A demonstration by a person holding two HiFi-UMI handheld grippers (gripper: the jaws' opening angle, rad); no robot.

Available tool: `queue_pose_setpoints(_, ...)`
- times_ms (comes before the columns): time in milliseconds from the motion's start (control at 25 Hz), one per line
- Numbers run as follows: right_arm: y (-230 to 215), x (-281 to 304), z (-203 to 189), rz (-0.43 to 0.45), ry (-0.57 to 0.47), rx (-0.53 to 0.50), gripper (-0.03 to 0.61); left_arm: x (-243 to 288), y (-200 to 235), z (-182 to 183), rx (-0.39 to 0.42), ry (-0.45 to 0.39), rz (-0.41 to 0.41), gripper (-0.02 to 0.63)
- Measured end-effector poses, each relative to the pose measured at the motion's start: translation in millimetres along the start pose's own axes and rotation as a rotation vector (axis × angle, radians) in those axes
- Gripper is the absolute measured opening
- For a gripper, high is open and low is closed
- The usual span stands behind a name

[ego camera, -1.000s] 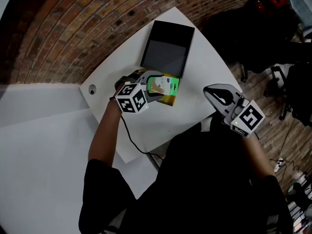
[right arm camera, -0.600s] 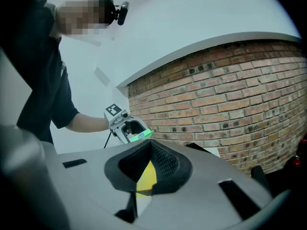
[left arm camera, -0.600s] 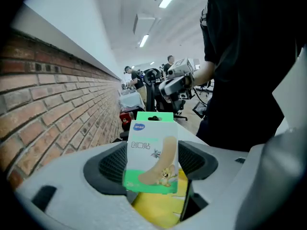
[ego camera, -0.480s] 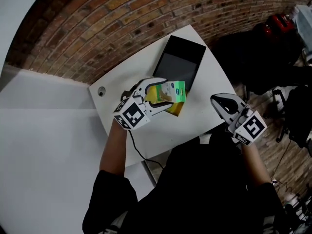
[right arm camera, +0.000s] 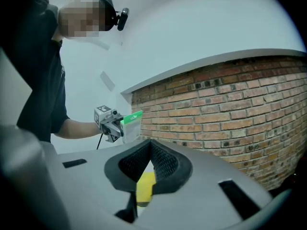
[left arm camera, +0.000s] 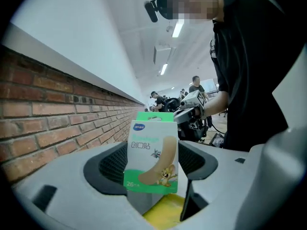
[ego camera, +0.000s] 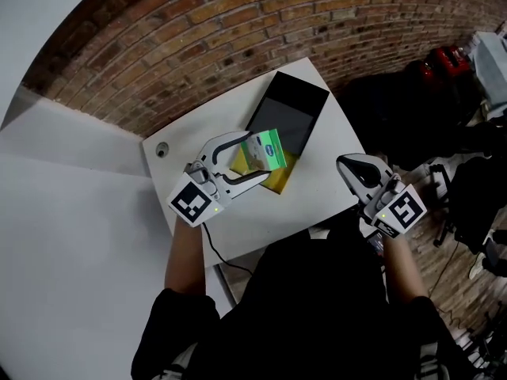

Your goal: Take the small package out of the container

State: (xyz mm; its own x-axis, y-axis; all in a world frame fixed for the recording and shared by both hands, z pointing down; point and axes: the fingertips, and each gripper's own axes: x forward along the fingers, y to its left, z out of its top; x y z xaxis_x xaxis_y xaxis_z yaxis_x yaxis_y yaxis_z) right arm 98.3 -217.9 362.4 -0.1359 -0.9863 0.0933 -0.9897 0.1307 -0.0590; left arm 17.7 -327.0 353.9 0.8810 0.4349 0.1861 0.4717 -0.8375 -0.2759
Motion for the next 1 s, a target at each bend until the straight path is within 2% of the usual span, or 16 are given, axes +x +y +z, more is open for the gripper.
queue_pose_setpoints(120,-1.9,-7.1,10.3,-0.010,-0.014,-0.016,0.006,-14.7,0.4,6.4,-0.136,-0.034,0.071,0.324)
queue_pose_setpoints(280,-5.1,-16.2,21.1,-0.020,-0.028,-0.033,0.006,-28.5,2.8,12.9,-0.152,-0.066,0.145,0.324)
queue_pose_setpoints(440,-3.9,-29.1,24.5,-0.032,-0.035,-0.038,0.006,-39.1,5.0,31.7,-0.183,-0.240,0.197,0.324)
queue_pose_setpoints(520,-3.6,-33.1,24.8,-0.036,-0.040,-0.032,0.006,-43.5,4.5,34.7,-0.204,-0.295,0.220,0.324)
queue_pose_setpoints(840,-5.3,-48.4,23.4,-0.032,-0.053,-0.011,0.006,-45.9,-14.5,29.0,-0.330,-0.363,0.255,0.324)
queue_pose_setpoints(1000,-5.9,-53.8,26.0,-0.013,-0.063,-0.009,0.006,-52.6,-16.8,28.8,-0.400,-0.431,0.324,0.324)
